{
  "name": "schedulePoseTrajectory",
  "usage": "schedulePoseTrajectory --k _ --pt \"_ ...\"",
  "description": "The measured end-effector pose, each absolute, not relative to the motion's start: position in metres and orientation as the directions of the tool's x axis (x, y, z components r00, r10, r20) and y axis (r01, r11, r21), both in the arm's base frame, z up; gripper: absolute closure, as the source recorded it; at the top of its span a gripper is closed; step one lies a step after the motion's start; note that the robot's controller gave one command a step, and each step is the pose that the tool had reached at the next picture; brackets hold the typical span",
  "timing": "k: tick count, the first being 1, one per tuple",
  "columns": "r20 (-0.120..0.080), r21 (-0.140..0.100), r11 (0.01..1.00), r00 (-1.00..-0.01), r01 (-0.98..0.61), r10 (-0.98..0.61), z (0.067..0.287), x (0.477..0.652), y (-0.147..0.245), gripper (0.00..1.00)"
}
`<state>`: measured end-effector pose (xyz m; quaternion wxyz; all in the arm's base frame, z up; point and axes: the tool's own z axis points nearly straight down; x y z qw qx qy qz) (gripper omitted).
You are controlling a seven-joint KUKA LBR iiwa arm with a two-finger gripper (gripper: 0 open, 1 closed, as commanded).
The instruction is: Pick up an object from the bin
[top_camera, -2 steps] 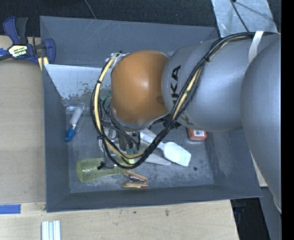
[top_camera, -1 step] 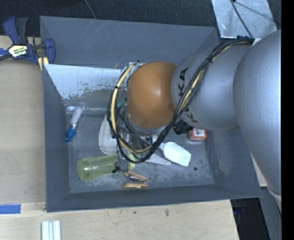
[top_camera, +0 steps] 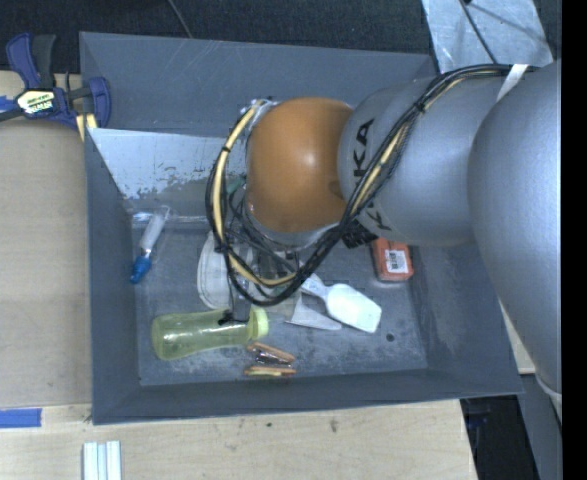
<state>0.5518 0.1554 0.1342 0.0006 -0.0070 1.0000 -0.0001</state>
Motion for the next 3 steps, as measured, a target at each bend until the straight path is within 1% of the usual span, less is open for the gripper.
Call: schedulePoseTrajectory --k 1,2,3 --pt "-0.01 0.003 0.999 -0.999 -0.046 -0.046 0.105 0.552 0.146 0.0" --pt "-0.036 0.017 0.998 -0.997 0.064 0.065 0.092 0.568 0.148 1.0" --pt "-0.032 0.016 0.998 -0.997 0.065 0.066 0.086 0.565 0.147 0.0"
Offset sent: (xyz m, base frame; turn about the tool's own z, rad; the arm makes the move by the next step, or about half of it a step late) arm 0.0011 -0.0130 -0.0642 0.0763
